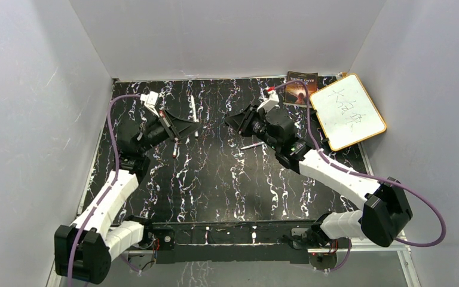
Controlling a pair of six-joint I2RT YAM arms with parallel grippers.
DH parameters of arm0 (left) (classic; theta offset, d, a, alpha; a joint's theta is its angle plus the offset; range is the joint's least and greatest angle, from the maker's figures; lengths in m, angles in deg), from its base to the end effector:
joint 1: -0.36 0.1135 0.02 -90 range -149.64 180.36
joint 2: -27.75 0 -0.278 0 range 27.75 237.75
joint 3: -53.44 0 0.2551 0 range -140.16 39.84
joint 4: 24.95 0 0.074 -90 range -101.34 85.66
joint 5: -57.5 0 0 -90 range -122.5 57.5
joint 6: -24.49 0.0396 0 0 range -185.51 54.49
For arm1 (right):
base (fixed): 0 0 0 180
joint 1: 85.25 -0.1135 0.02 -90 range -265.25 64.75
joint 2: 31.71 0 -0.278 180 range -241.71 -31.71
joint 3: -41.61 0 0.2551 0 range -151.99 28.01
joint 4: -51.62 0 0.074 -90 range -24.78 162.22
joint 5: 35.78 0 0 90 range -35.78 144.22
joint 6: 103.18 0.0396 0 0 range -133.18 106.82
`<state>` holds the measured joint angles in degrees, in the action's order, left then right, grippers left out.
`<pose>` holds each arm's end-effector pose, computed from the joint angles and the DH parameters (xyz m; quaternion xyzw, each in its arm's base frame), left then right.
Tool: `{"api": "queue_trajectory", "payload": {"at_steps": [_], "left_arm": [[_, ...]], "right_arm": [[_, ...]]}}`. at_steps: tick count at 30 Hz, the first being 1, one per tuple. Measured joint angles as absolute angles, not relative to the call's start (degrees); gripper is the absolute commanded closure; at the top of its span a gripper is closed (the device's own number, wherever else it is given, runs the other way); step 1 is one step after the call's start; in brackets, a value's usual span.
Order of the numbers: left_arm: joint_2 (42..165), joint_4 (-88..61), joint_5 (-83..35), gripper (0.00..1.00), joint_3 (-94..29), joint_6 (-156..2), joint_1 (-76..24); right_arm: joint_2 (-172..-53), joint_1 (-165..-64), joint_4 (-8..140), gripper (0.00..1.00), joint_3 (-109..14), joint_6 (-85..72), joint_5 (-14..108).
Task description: Insert the pens into the pen caps
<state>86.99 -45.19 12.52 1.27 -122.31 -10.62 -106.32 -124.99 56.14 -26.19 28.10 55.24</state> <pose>0.2207 -0.0714 0.3442 0.0529 0.6455 -0.6011 0.4682 0.2395 0.1982 0.3290 0.0160 0.7733 0.4065 0.4864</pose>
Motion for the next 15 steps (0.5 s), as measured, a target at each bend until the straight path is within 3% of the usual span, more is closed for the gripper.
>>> {"api": "queue_trajectory", "payload": {"at_steps": [8, 15], "left_arm": [[83.67, -44.58, 11.56, 1.00, 0.60, -121.50, -25.12], [84.35, -40.51, 9.79, 1.00, 0.25, -117.91, -28.81]], "right_arm": [[-106.08, -123.20, 40.67, 1.00, -26.27, 31.68, 49.21], [-107.18, -121.80, 35.68, 1.00, -28.46, 32.43, 46.17]]}}
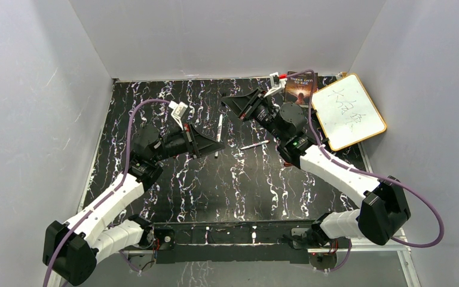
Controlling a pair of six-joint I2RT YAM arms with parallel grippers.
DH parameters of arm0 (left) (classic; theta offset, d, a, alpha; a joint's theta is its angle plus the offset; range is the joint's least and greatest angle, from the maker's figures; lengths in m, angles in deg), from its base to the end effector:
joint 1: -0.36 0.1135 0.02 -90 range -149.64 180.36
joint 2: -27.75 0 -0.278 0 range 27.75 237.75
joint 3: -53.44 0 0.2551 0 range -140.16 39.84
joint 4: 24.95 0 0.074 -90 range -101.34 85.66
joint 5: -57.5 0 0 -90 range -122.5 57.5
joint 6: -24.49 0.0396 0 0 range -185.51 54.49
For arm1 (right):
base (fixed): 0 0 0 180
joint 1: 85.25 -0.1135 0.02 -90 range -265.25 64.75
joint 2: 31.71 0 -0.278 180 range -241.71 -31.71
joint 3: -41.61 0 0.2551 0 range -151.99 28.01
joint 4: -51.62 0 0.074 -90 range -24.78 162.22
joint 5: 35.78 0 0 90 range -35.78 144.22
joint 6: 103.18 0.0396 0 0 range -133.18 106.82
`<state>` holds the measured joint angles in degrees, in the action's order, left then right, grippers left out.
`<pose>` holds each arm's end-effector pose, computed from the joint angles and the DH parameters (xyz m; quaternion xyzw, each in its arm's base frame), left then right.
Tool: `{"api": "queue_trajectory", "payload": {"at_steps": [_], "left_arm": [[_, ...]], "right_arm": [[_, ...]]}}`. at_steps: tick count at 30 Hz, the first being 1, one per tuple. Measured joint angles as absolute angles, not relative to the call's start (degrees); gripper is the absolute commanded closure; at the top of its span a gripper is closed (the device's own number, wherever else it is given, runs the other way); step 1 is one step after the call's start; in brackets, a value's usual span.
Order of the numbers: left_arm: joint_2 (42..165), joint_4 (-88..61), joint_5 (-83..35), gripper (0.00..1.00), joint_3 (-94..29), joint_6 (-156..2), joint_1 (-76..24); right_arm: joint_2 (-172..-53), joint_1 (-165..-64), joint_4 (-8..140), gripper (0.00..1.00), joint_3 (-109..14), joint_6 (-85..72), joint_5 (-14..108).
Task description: Insert the pens into the pen caps
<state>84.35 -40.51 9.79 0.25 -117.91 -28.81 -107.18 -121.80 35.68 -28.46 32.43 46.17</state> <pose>0.1814 -0.1318 0.3522 0.1569 0.6305 -0.6456 0.4013 0.2502 0.1924 0.3793 -0.0035 0.6399 0.5379 0.5488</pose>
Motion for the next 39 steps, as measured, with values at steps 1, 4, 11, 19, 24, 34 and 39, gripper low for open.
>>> {"api": "queue_trajectory", "payload": {"at_steps": [1, 4, 11, 19, 24, 34, 39], "left_arm": [[84.35, -39.94, 9.63, 1.00, 0.14, -117.43, -28.88], [84.35, -39.05, 9.31, 1.00, 0.05, -116.16, -29.01], [84.52, -35.61, 8.78, 1.00, -0.76, -112.73, -29.03], [85.29, -34.87, 8.80, 1.00, -2.53, -111.33, -29.03], [85.98, -34.87, 8.80, 1.00, -2.55, -111.29, -29.03], [86.82, -34.13, 8.65, 1.00, -3.18, -109.58, -29.03], [87.45, -33.78, 8.65, 1.00, -4.23, -108.80, -29.03]], "right_arm": [[-107.18, -121.61, 35.27, 1.00, -28.72, 32.38, 45.84], [-107.13, -121.06, 34.77, 1.00, -29.01, 32.38, 44.53], [-106.96, -119.77, 34.59, 1.00, -29.01, 32.40, 41.73], [-106.21, -119.79, 33.72, 1.00, -29.01, 32.43, 38.98], [-106.21, -119.79, 33.50, 1.00, -29.01, 32.62, 37.80], [-106.17, -119.77, 33.48, 1.00, -29.01, 33.50, 36.49], [-105.51, -119.77, 33.52, 1.00, -28.98, 33.50, 36.27]]}}
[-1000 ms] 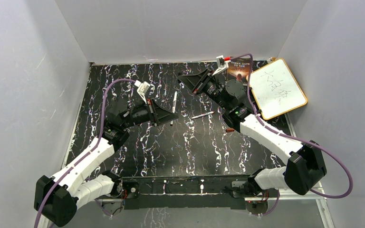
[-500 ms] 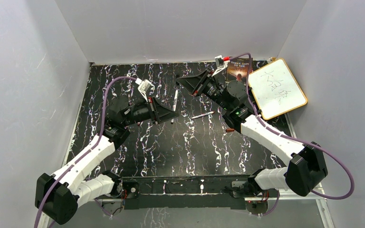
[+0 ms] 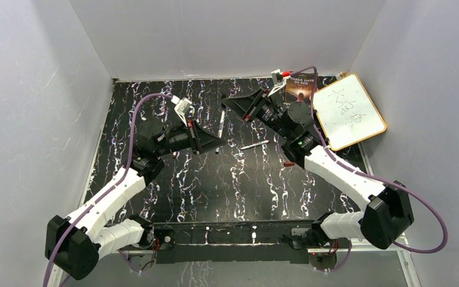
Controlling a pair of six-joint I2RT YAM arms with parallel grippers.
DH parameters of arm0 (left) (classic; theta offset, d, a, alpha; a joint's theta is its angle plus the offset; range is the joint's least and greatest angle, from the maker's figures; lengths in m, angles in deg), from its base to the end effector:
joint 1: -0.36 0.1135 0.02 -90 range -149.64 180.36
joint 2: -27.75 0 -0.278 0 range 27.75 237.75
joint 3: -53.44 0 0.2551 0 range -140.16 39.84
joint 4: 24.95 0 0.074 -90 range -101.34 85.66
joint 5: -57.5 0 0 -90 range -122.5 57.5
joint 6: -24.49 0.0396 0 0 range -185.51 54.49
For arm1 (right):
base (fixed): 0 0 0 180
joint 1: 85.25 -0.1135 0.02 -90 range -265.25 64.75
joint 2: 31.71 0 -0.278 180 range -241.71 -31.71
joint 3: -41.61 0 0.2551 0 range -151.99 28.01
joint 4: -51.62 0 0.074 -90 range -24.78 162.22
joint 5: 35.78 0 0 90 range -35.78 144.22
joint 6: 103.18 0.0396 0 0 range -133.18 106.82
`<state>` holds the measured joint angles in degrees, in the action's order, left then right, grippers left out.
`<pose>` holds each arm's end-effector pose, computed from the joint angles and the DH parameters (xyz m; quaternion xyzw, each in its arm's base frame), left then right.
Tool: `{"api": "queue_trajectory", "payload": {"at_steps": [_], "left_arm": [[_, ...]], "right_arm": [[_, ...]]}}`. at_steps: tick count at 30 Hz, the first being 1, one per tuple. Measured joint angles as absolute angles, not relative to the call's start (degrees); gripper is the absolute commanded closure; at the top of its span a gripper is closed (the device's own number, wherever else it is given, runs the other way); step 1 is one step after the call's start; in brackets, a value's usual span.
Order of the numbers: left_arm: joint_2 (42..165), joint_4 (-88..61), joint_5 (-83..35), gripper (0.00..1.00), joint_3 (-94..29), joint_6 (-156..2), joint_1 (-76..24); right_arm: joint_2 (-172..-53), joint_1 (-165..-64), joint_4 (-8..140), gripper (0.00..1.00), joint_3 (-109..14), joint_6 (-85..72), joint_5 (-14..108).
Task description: Insert the pens into the pen caps
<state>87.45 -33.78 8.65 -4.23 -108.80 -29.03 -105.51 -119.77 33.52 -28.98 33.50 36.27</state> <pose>0.1944 -0.1394 0.3568 0.1857 0.6488 -0.6028 0.4257 0.2444 0.1829 0.3949 -0.0592 0.6118 0.5818 0.5327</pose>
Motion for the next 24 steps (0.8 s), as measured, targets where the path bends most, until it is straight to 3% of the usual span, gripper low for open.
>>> {"api": "queue_trajectory", "payload": {"at_steps": [24], "left_arm": [[87.01, -33.84, 8.41, 1.00, -4.74, -108.30, -29.03]], "right_arm": [[-104.51, -119.77, 33.43, 1.00, -28.77, 33.50, 36.09]]}}
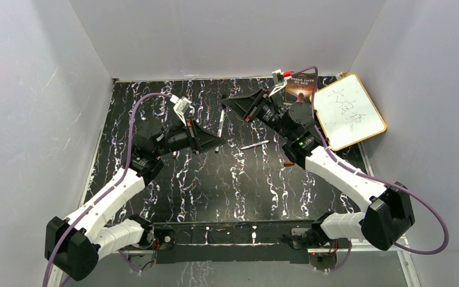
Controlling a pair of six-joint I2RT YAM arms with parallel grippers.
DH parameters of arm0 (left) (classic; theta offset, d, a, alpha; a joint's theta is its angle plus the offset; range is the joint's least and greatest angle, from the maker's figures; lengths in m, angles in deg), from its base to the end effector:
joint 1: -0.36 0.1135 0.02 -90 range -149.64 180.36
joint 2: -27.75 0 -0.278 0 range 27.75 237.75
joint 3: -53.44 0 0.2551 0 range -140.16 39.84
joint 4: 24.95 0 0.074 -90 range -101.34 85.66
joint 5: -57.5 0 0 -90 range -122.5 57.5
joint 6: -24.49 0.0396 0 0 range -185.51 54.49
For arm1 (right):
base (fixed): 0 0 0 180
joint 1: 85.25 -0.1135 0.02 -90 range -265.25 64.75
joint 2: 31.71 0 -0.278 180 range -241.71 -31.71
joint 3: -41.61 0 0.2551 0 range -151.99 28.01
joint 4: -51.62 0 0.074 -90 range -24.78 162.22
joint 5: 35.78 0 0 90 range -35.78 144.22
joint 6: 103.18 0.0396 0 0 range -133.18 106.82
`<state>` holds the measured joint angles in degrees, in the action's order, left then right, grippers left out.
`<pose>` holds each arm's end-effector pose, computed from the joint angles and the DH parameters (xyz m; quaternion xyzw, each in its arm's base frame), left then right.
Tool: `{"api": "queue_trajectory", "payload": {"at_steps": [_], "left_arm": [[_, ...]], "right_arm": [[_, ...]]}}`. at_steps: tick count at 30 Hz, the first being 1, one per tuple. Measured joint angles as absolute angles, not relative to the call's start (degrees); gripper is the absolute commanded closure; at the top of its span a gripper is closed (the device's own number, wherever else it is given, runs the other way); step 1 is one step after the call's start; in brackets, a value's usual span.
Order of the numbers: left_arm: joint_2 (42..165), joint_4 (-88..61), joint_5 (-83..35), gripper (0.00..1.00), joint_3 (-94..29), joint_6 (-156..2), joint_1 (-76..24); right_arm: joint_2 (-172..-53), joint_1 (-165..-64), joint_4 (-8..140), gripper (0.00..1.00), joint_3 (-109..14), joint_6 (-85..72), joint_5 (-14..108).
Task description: Insert the pens into the pen caps
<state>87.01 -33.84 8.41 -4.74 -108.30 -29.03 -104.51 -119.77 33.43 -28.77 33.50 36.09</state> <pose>0.1928 -0.1384 0.3618 0.1897 0.6424 -0.6016 0.4353 0.2403 0.1802 0.3986 -0.0618 0.6058 0.5846 0.5360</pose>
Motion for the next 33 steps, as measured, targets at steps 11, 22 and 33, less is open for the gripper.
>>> {"api": "queue_trajectory", "payload": {"at_steps": [11, 22, 33], "left_arm": [[87.01, -33.82, 8.43, 1.00, -5.24, -108.12, -29.03], [87.01, -33.54, 8.37, 1.00, -5.52, -108.08, -29.03], [86.99, -36.51, 4.89, 1.00, -4.87, -108.69, -29.29]], "right_arm": [[-104.62, -119.79, 33.28, 1.00, -28.66, 33.50, 35.85], [-105.34, -119.79, 32.01, 1.00, -28.44, 34.15, 34.54], [-105.19, -120.01, 27.99, 1.00, -25.58, 38.70, 34.37]]}}
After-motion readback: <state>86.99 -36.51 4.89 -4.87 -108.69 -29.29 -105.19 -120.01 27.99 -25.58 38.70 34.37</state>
